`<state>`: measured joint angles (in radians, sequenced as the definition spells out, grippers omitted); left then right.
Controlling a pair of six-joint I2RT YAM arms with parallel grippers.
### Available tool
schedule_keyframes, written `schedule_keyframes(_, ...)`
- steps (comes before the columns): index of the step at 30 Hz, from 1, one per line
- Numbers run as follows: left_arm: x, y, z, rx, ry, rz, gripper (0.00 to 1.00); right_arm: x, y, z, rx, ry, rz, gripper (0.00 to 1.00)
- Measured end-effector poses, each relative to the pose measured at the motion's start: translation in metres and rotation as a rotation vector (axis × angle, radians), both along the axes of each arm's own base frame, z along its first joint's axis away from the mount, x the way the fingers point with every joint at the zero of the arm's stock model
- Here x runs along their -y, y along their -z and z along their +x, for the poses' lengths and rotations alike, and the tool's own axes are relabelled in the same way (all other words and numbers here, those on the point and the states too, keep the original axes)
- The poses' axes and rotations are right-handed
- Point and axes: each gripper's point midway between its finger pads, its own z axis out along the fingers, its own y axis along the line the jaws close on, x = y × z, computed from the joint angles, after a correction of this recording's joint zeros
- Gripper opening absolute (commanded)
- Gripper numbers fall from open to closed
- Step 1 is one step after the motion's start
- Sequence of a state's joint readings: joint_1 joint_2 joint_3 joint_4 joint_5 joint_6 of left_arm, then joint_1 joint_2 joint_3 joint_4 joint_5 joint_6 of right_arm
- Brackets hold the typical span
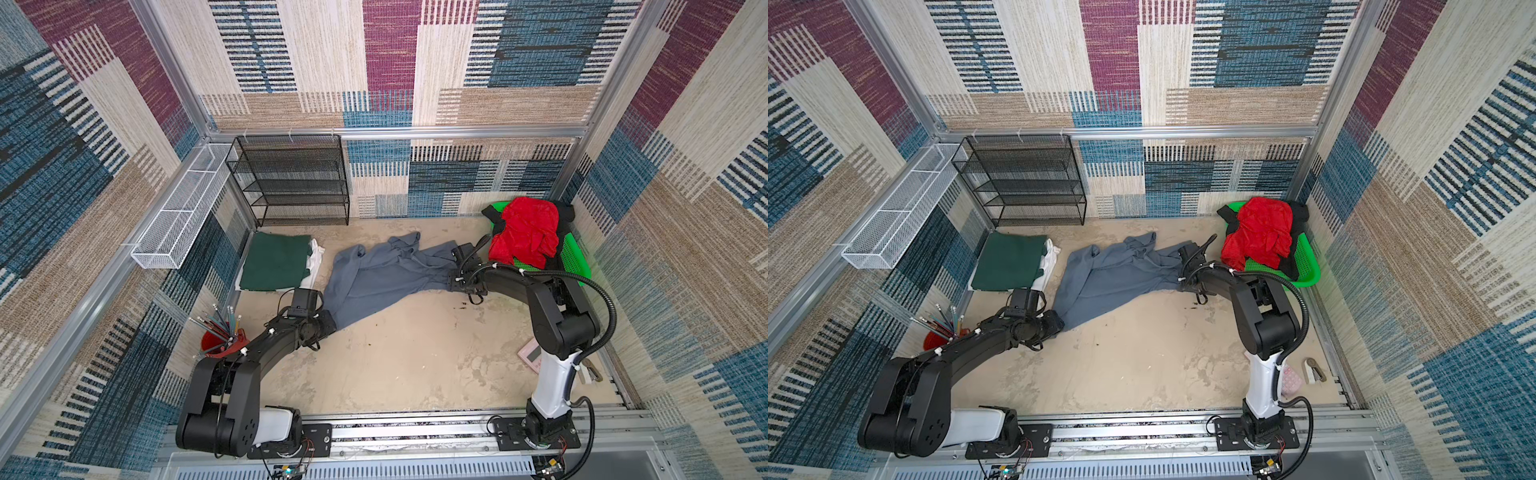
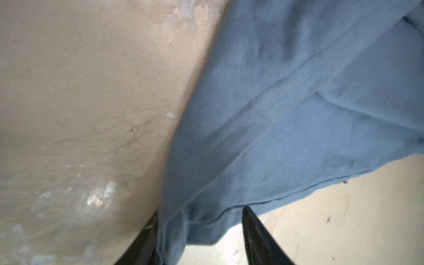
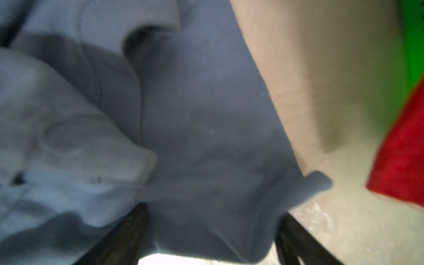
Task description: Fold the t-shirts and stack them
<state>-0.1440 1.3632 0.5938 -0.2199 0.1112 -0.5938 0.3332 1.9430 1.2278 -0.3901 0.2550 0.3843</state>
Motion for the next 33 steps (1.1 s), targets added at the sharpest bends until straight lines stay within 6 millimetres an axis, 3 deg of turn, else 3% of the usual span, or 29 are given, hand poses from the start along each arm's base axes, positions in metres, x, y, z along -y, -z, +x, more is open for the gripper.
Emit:
schedule_keyframes(5,0.004,0.000,-0.001,-0.006,0.015,-0.017,0.24,-0.008,0.000,0.005,0.014,-0.038,0.021,0.30)
schedule_keyframes(10,0.005,-0.004,0.002,0.002,0.028,-0.019,0.01,-0.013,-0.007,0.006,0.023,-0.079,0.039,0.00)
schedule_keyframes(16,0.009,-0.019,0.015,0.026,0.047,-0.031,0.00,-0.022,-0.037,0.015,0.079,-0.122,0.065,0.00)
schedule_keyframes(21,0.017,-0.046,0.040,0.093,0.061,-0.064,0.00,-0.037,-0.089,0.034,0.184,-0.163,0.138,0.00)
schedule_keyframes(25,0.031,-0.092,0.089,0.188,0.083,-0.106,0.00,-0.043,-0.141,0.070,0.281,-0.170,0.190,0.00)
schedule_keyframes(29,0.048,-0.164,0.143,0.324,0.126,-0.166,0.00,-0.041,-0.204,0.105,0.376,-0.151,0.228,0.00)
schedule_keyframes(33,0.057,-0.244,0.165,0.481,0.165,-0.203,0.00,-0.036,-0.271,0.109,0.480,-0.136,0.238,0.00)
